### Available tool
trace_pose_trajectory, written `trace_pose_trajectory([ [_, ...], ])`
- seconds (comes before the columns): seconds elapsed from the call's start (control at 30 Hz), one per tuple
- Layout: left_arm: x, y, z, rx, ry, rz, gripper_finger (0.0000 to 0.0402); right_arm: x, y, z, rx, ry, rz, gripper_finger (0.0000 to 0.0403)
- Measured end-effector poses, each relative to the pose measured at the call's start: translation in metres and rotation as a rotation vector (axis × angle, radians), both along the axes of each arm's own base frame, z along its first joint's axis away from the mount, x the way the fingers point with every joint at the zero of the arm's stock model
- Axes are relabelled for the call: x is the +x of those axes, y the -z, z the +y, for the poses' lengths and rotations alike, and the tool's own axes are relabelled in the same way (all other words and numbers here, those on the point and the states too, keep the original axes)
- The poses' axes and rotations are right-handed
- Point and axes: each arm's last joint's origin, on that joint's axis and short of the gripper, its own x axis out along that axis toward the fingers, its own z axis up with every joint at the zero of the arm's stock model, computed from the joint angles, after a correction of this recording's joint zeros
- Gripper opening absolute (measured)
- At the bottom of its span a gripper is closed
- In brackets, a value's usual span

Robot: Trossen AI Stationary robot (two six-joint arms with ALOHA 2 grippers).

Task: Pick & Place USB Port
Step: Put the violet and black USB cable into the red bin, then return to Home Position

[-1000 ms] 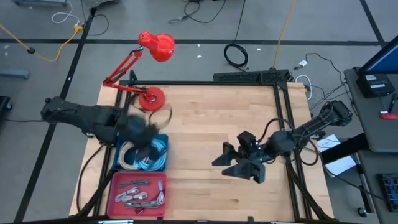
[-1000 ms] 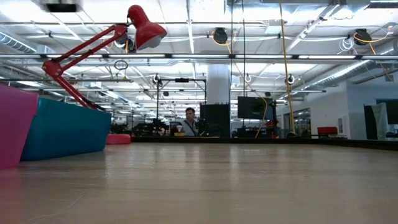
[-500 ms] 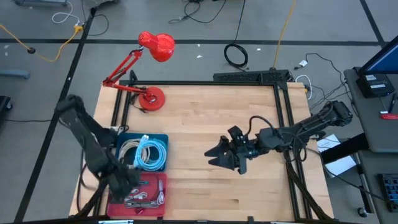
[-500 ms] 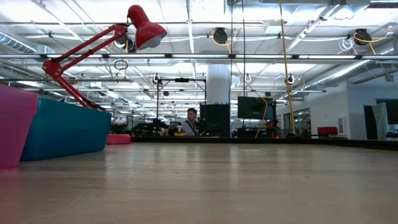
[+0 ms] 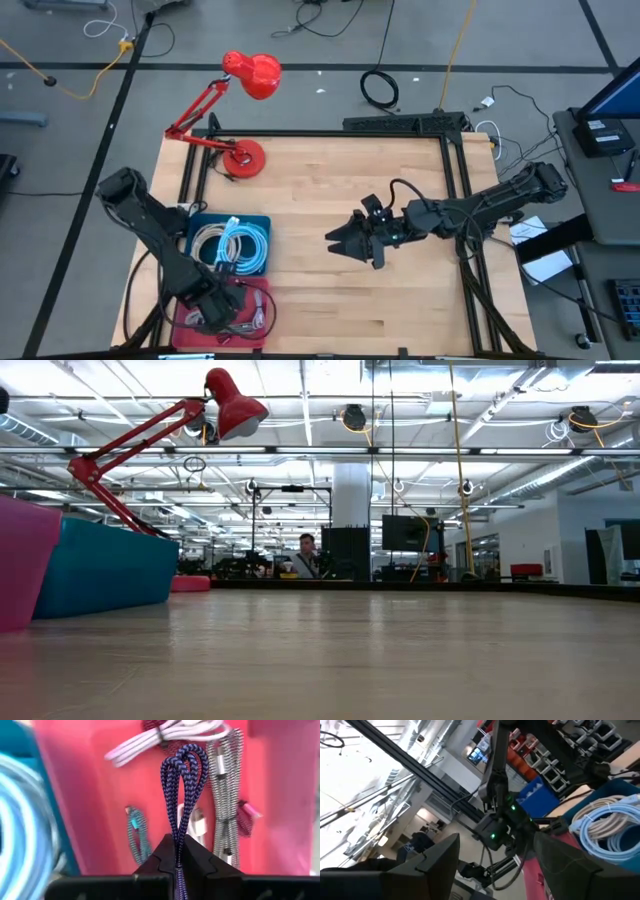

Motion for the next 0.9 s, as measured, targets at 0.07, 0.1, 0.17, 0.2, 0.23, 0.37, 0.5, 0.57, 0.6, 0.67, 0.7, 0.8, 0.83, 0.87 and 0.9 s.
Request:
trace_pose_trajectory([
  [0.07,0.0,0.0,0.002,0.028,-0.001,-0.013,0.001,0.0,0.0,0.0,-0.001,-0.001,0.002,0.0247],
  [0.1,-0.001,0.0,0.003,0.041,0.002,-0.011,0.001,0.0,0.0,0.0,0.0,-0.001,0.001,0.0247],
  [0.17,-0.002,0.0,0.003,0.058,0.016,-0.017,0.0022,0.0,0.0,0.001,0.0,-0.004,0.001,0.0247],
  [0.2,-0.002,0.0,0.003,0.058,0.023,-0.018,0.0034,-0.001,0.0,0.002,-0.001,-0.007,0.004,0.0247],
  [0.23,-0.002,0.0,0.003,0.057,0.025,-0.018,0.005,-0.001,0.001,0.002,-0.002,-0.009,0.007,0.0247],
  [0.37,-0.002,0.0,0.003,0.052,-0.005,-0.002,0.0116,-0.001,0.001,0.003,-0.002,-0.01,0.006,0.0247],
  [0.5,-0.002,0.0,0.003,0.053,-0.041,0.004,0.016,-0.001,0.001,0.003,-0.002,-0.01,0.006,0.0247],
  [0.57,-0.002,0.0,0.003,0.051,-0.073,0.009,0.017,-0.001,0.001,0.003,-0.002,-0.01,0.006,0.0247],
  [0.6,-0.002,0.0,0.003,0.047,-0.096,0.01,0.0173,-0.001,0.001,0.003,-0.002,-0.011,0.006,0.0247],
  [0.67,-0.002,-0.003,0.005,0.03,-0.156,0.008,0.0173,-0.001,0.001,0.003,-0.001,-0.011,0.004,0.0247],
  [0.7,-0.001,-0.007,0.006,0.016,-0.19,0.002,0.017,-0.001,0.0,0.003,0.0,-0.012,-0.003,0.0247],
  [0.8,0.004,-0.034,0.015,-0.032,-0.288,-0.087,0.0155,-0.002,-0.005,0.003,-0.015,-0.012,-0.055,0.0247],
  [0.83,0.005,-0.047,0.019,-0.042,-0.328,-0.14,0.0148,-0.003,-0.008,0.003,-0.026,-0.024,-0.084,0.0247],
  [0.87,0.005,-0.062,0.024,-0.053,-0.366,-0.203,0.0141,-0.004,-0.011,0.003,-0.032,-0.038,-0.119,0.0247],
  [0.9,0.006,-0.078,0.031,-0.063,-0.408,-0.276,0.0133,-0.006,-0.016,0.002,-0.032,-0.049,-0.159,0.0247],
])
